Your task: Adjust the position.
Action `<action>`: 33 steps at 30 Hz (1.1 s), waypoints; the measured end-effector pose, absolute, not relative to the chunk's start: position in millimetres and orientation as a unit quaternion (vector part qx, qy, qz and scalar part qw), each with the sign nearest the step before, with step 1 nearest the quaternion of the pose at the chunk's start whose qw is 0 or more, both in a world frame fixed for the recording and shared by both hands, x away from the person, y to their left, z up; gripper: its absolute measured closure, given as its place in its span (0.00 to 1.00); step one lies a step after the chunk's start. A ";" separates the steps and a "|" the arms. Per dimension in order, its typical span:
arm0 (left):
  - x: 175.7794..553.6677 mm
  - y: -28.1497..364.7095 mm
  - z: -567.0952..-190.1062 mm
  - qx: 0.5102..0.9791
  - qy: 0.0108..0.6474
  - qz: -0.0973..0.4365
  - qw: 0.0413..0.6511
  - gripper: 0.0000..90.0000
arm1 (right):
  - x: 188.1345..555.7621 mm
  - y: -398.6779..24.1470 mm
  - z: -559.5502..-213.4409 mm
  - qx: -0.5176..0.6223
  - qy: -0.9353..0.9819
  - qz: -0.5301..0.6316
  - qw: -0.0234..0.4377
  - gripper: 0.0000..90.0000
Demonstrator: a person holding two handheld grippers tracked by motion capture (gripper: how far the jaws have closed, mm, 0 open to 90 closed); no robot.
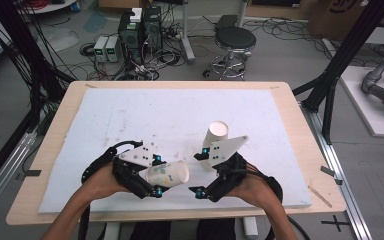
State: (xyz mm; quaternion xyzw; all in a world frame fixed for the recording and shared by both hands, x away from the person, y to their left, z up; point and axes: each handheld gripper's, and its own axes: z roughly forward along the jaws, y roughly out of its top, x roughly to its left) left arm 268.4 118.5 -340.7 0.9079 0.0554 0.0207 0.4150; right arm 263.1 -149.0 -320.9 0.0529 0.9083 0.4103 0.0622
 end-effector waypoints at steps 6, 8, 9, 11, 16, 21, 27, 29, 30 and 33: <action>268.2 113.6 -331.8 0.932 0.057 0.021 0.357 0.34 | 262.7 -138.1 -315.7 0.045 0.928 0.365 0.058 0.15; 268.9 113.3 -331.0 0.933 0.058 0.019 0.354 0.34 | 263.8 -133.7 -313.1 0.038 0.934 0.350 0.052 0.18; 269.1 113.0 -331.3 0.934 0.060 0.019 0.353 0.34 | 263.8 -133.7 -313.1 0.038 0.934 0.350 0.052 0.18; 270.0 111.0 -333.1 0.935 0.062 0.016 0.348 0.34 | 264.9 -130.4 -312.0 0.035 0.937 0.345 0.051 0.18; 270.7 105.3 -334.6 0.939 0.060 0.013 0.340 0.34 | 266.8 -125.1 -312.0 0.031 0.941 0.335 0.046 0.18; 271.4 98.3 -333.6 0.940 0.057 0.011 0.337 0.34 | 268.7 -118.6 -313.6 0.025 0.943 0.329 0.045 0.18; 272.0 93.4 -333.7 0.941 0.054 0.008 0.334 0.34 | 270.0 -112.7 -315.5 0.020 0.946 0.322 0.034 0.19; 272.1 92.5 -333.6 0.942 0.052 0.008 0.332 0.34 | 270.8 -111.3 -316.1 0.021 0.946 0.321 0.030 0.21; 271.9 92.1 -333.7 0.942 0.052 0.007 0.332 0.34 | 270.8 -111.3 -316.1 0.021 0.946 0.321 0.030 0.21; 271.7 91.1 -333.7 0.942 0.053 0.006 0.331 0.34 | 271.2 -109.2 -316.6 0.016 0.948 0.317 0.025 0.26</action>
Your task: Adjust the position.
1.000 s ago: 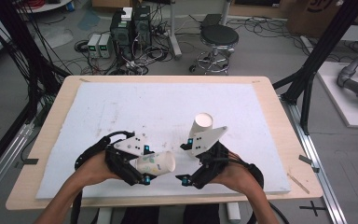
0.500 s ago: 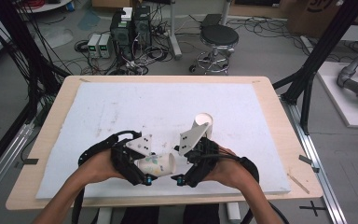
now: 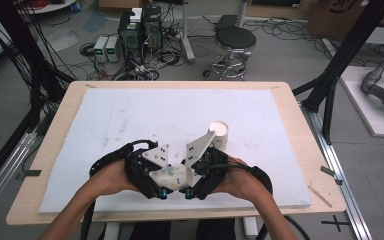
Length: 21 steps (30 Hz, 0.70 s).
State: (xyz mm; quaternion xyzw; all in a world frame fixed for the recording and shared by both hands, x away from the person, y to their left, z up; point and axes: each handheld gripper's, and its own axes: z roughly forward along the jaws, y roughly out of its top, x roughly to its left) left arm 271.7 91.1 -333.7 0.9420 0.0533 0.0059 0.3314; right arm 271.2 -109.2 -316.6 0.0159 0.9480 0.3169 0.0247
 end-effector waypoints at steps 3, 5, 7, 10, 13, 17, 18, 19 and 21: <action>271.7 90.5 -333.5 0.943 0.051 0.007 0.330 0.34 | 271.7 -108.2 -317.2 0.012 0.948 0.317 0.025 0.27; 271.5 89.7 -333.7 0.943 0.050 0.006 0.330 0.34 | 271.0 -107.1 -317.6 0.011 0.949 0.313 0.020 0.30; 271.5 89.5 -333.7 0.943 0.050 0.006 0.329 0.34 | 270.8 -106.7 -317.8 0.010 0.950 0.312 0.018 0.32; 271.5 89.2 -334.3 0.943 0.048 0.003 0.328 0.34 | 270.4 -106.2 -318.6 0.008 0.950 0.311 0.019 0.39; 271.6 89.1 -335.6 0.943 0.048 0.002 0.328 0.34 | 271.0 -106.4 -320.1 0.006 0.949 0.313 0.019 0.40; 271.9 88.9 -336.7 0.944 0.044 -0.002 0.326 0.35 | 271.5 -106.9 -320.9 0.003 0.950 0.312 0.017 0.41; 271.8 89.0 -337.1 0.944 0.045 -0.003 0.328 0.35 | 271.2 -107.4 -320.9 0.006 0.951 0.310 0.013 0.41; 272.2 89.3 -337.0 0.944 0.044 -0.001 0.328 0.35 | 271.4 -107.7 -320.8 0.007 0.950 0.311 0.013 0.42; 272.4 89.7 -337.6 0.942 0.046 0.000 0.333 0.35 | 271.6 -107.8 -320.9 0.007 0.950 0.313 0.014 0.42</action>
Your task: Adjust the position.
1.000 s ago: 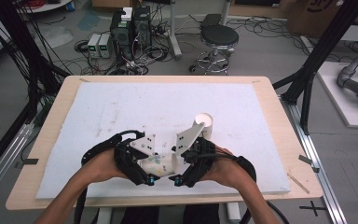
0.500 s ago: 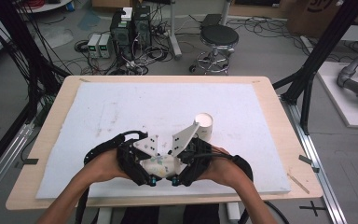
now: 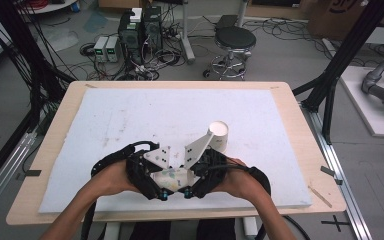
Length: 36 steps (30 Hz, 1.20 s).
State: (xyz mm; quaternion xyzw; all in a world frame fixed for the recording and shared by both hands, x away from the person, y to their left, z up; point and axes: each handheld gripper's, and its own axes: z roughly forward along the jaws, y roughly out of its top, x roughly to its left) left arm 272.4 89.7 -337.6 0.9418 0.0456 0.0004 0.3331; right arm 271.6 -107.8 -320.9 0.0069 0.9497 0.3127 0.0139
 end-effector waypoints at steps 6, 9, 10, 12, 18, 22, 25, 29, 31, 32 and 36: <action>273.5 89.6 -339.7 0.939 0.043 0.003 0.340 0.28 | 273.1 -108.3 -321.5 0.010 0.949 0.314 0.016 0.42; 274.5 90.5 -341.4 0.935 0.049 0.003 0.352 0.10 | 274.4 -110.8 -321.7 0.021 0.949 0.313 0.019 0.42; 275.9 92.3 -341.3 0.933 0.054 -0.002 0.357 0.02 | 274.8 -112.2 -322.0 0.023 0.949 0.314 0.021 0.42; 277.6 95.7 -341.8 0.927 0.064 0.001 0.370 0.02 | 275.7 -115.2 -322.7 0.026 0.947 0.319 0.022 0.42; 277.5 101.9 -343.3 0.915 0.065 0.005 0.398 0.02 | 276.1 -121.3 -325.3 0.033 0.944 0.327 0.024 0.42; 277.2 112.9 -343.5 0.889 0.073 0.012 0.451 0.02 | 275.6 -127.8 -327.6 0.038 0.937 0.346 0.026 0.42; 275.0 122.9 -345.7 0.864 0.083 0.020 0.497 0.02 | 275.1 -136.2 -330.2 0.045 0.926 0.375 0.026 0.42; 272.1 135.4 -352.7 0.824 0.101 0.022 0.557 0.02 | 272.9 -148.5 -333.2 0.061 0.904 0.423 0.029 0.42; 271.2 141.6 -358.1 0.808 0.104 0.022 0.579 0.02 | 270.7 -157.1 -338.4 0.074 0.886 0.457 0.035 0.42; 270.7 144.0 -361.2 0.799 0.106 0.021 0.592 0.02 | 270.7 -157.1 -338.4 0.074 0.886 0.457 0.035 0.42; 268.9 149.3 -372.1 0.775 0.113 0.022 0.622 0.02 | 268.8 -167.4 -347.8 0.089 0.853 0.513 0.040 0.42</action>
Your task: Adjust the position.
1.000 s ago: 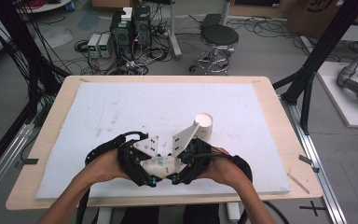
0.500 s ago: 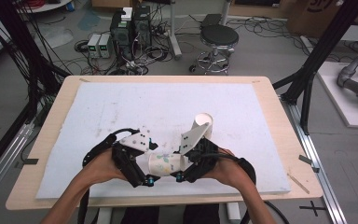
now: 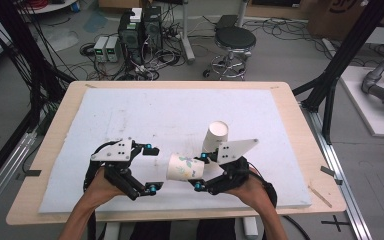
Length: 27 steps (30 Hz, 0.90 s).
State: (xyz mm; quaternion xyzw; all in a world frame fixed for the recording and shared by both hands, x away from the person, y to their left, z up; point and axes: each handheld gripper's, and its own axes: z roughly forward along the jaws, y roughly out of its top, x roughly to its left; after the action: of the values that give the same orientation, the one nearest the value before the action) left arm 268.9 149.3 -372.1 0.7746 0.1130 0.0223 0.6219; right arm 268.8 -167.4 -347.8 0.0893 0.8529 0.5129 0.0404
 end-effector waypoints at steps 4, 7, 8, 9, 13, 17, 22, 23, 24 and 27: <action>267.7 149.9 -379.3 0.764 0.111 0.020 0.636 0.02 | 266.8 -174.6 -359.1 0.093 0.817 0.567 0.043 0.42; 266.9 149.1 -382.5 0.754 0.107 0.018 0.648 0.02 | 266.1 -178.1 -367.2 0.096 0.795 0.598 0.040 0.42; 266.7 148.5 -383.3 0.752 0.107 0.017 0.650 0.02 | 266.1 -178.7 -369.9 0.095 0.789 0.606 0.034 0.42; 266.3 147.3 -384.1 0.751 0.105 0.015 0.652 0.02 | 266.1 -179.3 -372.6 0.097 0.784 0.612 0.035 0.42; 266.2 144.3 -385.0 0.750 0.101 0.013 0.653 0.02 | 265.9 -179.7 -381.8 0.086 0.770 0.632 0.026 0.42; 267.1 140.7 -385.8 0.746 0.097 0.010 0.659 0.02 | 267.8 -178.6 -387.9 0.073 0.765 0.640 0.010 0.42; 268.7 131.8 -386.4 0.746 0.091 0.005 0.659 0.02 | 268.3 -176.4 -390.0 0.062 0.764 0.643 0.003 0.42; 269.1 129.4 -386.3 0.746 0.088 0.003 0.660 0.02 | 268.1 -174.5 -389.9 0.057 0.764 0.643 0.001 0.42; 269.1 126.8 -386.0 0.745 0.086 0.001 0.662 0.02 | 268.1 -174.5 -389.9 0.057 0.764 0.643 0.001 0.42; 269.2 119.4 -385.9 0.745 0.080 -0.003 0.663 0.02 | 268.5 -172.0 -389.2 0.052 0.765 0.642 -0.001 0.42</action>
State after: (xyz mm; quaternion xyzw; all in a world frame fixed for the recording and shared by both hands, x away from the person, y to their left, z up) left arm 269.2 119.4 -385.9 0.7445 0.0798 -0.0029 0.6628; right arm 268.5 -172.0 -389.2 0.0517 0.7651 0.6418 -0.0012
